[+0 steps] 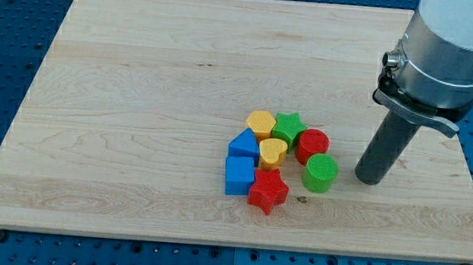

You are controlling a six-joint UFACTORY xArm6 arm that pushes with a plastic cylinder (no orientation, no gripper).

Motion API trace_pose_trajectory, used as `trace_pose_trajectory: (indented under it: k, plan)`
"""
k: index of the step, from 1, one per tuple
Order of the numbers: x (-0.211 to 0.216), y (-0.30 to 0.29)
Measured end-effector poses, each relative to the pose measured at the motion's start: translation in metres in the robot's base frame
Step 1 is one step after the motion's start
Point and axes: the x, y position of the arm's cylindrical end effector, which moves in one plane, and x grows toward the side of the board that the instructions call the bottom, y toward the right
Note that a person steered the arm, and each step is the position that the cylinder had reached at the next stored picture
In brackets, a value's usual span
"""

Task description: Push green circle into the group of blocks

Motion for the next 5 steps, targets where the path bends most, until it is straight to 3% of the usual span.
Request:
trace_pose_trajectory:
  k: [3, 5]
  plan:
    - [0.000, -0.055]
    - [-0.001, -0.029]
